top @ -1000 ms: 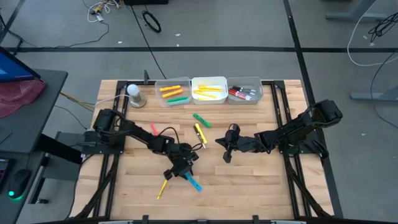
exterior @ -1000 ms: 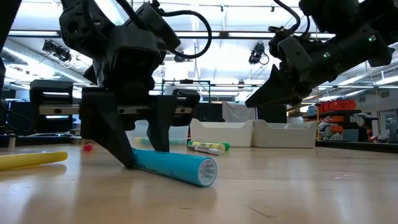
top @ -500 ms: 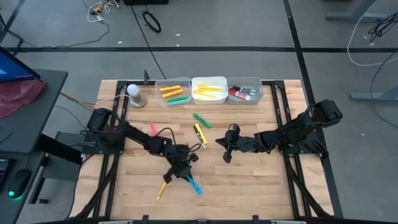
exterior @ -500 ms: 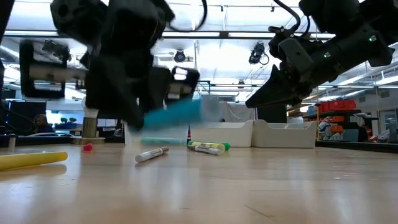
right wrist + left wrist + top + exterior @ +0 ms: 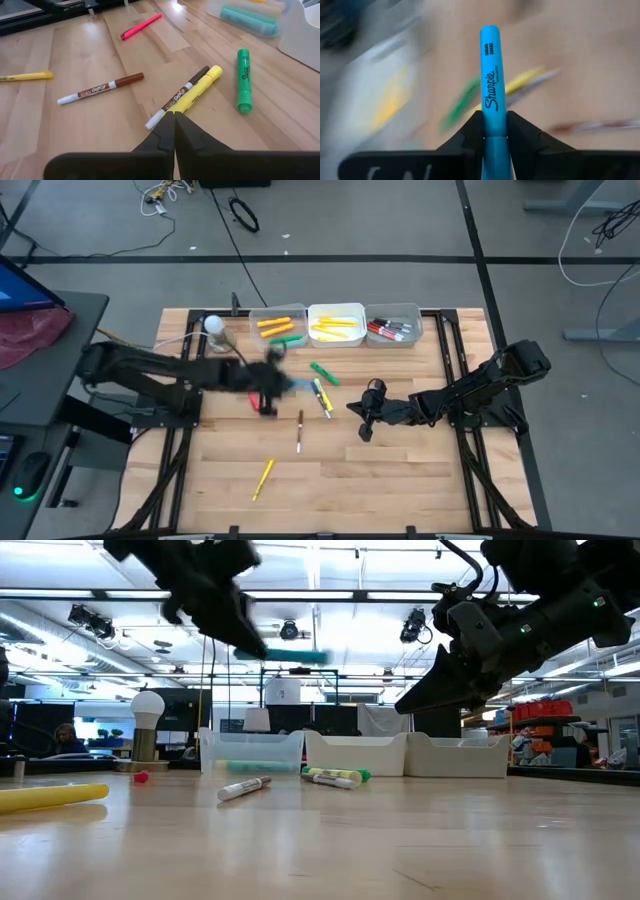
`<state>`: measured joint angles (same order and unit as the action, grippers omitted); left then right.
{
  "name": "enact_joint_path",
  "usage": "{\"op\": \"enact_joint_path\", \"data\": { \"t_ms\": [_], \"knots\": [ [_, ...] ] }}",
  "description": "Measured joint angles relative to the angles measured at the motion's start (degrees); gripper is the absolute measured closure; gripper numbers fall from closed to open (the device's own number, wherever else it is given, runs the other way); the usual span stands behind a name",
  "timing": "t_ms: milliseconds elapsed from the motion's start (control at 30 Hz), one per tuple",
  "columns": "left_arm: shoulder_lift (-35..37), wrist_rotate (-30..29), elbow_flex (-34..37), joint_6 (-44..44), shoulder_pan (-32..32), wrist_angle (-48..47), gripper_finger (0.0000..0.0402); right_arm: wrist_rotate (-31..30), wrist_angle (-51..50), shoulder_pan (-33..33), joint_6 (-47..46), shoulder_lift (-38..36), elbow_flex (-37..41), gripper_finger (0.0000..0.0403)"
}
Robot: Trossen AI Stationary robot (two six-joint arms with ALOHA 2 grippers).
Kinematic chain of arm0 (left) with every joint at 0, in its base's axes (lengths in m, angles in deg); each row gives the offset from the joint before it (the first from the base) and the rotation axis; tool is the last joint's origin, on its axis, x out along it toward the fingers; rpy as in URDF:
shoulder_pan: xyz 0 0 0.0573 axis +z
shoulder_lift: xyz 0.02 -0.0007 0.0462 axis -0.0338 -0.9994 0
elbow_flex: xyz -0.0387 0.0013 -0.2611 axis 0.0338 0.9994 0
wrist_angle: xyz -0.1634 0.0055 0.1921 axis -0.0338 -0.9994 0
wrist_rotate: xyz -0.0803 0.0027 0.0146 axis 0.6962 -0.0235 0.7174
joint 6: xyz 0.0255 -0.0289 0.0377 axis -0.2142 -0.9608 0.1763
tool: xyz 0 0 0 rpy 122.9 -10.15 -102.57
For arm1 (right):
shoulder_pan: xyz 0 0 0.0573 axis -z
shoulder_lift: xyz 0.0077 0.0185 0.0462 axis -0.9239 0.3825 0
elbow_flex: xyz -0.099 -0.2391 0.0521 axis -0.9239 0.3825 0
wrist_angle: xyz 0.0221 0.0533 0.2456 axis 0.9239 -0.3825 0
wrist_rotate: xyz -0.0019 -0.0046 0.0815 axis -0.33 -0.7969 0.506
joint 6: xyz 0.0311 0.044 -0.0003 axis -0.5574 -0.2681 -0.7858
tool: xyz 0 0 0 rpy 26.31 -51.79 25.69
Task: Pick & Place Markers
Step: Put the blue highlighter pen into the transparent bin
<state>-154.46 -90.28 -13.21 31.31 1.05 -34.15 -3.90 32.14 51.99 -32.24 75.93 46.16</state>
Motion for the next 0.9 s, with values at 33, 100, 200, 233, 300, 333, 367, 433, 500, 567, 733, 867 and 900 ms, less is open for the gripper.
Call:
{"op": "enact_joint_path", "data": {
  "t_ms": [33, 100, 200, 233, 300, 333, 367, 433, 500, 567, 733, 867, 900],
  "knots": [
    [1.4, -4.71, -0.89, -1.26, 2.29, -4.13, 0.0336, -0.29, 0.0, 0.05, 0.0, 0.0, 0.0, 0.0399],
    [2.19, -10.09, -3.99, -3.11, 7.4, -11.65, 0.0336, -1.37, 0.0, 0.11, -0.02, 0.0, 0.01, 0.0399],
    [0.66, -10.06, -8.97, -3.97, 14.68, -19.31, 0.0336, -2.82, 0.31, 0.58, -0.02, 0.0, 0.0, 0.0399],
    [-0.68, -9.19, -10.56, -4.09, 16.82, -20.64, 0.0336, -2.81, 0.55, 0.9, -0.02, 0.0, 0.0, 0.0399],
    [-3.79, -8.82, -13.3, -2.9, 20.55, -23.95, 0.0336, -2.84, 1.15, 1.34, -0.09, 0.0, 0.0, 0.0399],
    [-5.48, -8.88, -14.44, -1.47, 22.11, -25.39, 0.0336, -2.84, 1.22, 1.57, -0.3, 0.0, 0.0, 0.0399],
    [-7.25, -8.87, -15.51, 0.15, 23.48, -25.89, 0.0336, -2.85, 1.18, 1.66, -0.64, 0.0, 0.0, 0.0399],
    [-10.51, -9.05, -16.85, 2.86, 25.9, -26.66, 0.0336, -2.84, 1.21, 1.75, -1.43, 0.0, 0.0, 0.0399],
    [-13.69, -9.13, -17.29, 4.85, 27.45, -26.73, 0.0336, -2.79, 1.19, 1.8, -1.57, 0.0, 0.0, 0.0399],
    [-16.73, -9.4, -17.31, 7.3, 28.53, -26.79, 0.0336, -2.67, 1.22, 1.8, -1.64, 0.0, 0.0, 0.0399],
    [-22.98, -13.32, -17.33, 11.16, 29.4, -26.4, 0.0336, -2.49, 1.11, 1.8, -1.77, 0.0, 0.0, 0.0399],
    [-26.15, -14.38, -17.33, 14.38, 29.73, -24.8, 0.0326, -2.29, 1.11, 1.82, -1.77, 0.0, 0.0, 0.0399],
    [-26.84, -14.49, -17.33, 14.9, 29.75, -23.95, 0.0322, -2.29, 1.09, 1.8, -1.77, 0.0, 0.0, 0.0399]
  ]
}}
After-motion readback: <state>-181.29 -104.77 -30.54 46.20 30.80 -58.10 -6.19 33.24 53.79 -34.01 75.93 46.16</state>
